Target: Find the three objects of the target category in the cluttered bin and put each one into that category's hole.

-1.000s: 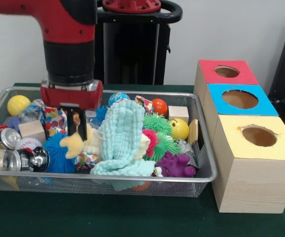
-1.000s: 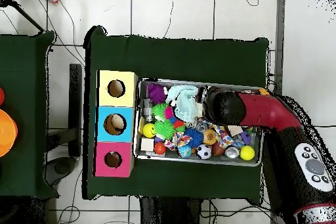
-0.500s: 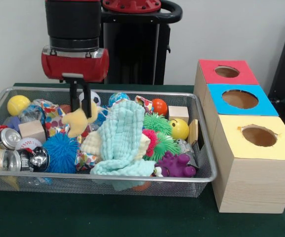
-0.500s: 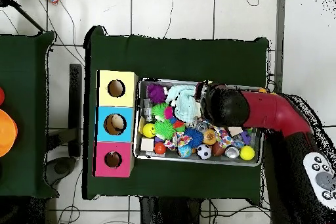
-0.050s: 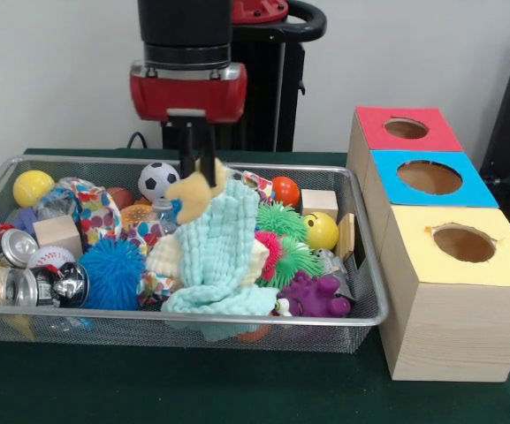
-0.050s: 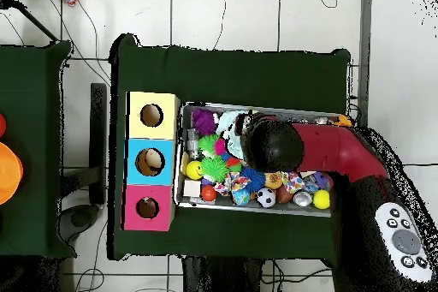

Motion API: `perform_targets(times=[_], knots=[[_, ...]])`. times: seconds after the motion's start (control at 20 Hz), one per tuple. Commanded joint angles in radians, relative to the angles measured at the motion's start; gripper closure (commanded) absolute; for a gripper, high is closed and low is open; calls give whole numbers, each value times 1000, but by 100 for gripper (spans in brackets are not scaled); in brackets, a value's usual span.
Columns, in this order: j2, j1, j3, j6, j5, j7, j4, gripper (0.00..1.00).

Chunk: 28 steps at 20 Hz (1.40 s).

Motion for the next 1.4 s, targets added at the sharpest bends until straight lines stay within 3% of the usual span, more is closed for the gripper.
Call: perform_targets(times=[0.05,0.75,1.4], knots=[[-100,66,-35,176,89,114,142,100],[-270,222,-131,264,210,190,239,100],[-241,315,-202,192,255,205,252,100]])
